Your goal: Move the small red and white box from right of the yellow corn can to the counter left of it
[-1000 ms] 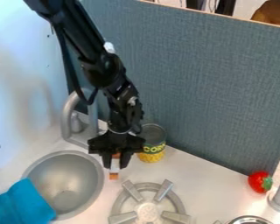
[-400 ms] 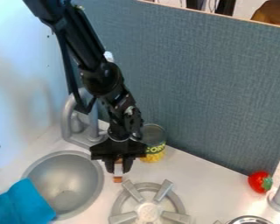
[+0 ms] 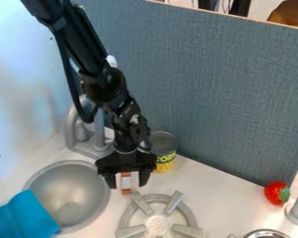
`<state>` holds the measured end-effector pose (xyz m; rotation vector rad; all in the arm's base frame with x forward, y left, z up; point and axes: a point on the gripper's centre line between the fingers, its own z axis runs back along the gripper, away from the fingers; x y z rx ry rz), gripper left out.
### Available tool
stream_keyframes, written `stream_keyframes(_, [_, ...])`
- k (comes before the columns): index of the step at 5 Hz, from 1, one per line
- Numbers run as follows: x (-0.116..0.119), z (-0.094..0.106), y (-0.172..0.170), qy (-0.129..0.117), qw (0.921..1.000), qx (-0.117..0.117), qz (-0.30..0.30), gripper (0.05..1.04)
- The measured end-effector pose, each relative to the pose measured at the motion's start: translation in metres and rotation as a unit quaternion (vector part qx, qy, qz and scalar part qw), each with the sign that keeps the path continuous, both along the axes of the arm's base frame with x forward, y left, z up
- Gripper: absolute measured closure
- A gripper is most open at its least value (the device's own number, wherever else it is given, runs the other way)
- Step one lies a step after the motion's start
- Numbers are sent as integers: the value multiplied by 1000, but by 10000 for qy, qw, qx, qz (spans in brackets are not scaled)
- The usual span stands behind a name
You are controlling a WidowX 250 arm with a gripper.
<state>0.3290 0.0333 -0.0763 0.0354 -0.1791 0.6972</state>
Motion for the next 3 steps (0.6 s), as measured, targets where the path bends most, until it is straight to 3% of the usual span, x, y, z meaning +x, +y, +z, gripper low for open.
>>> stream_keyframes(2, [-1,21,7,-85,9986,122,506,80])
stream_keyframes(3, [-4,21,6,10,9986,76,525,82])
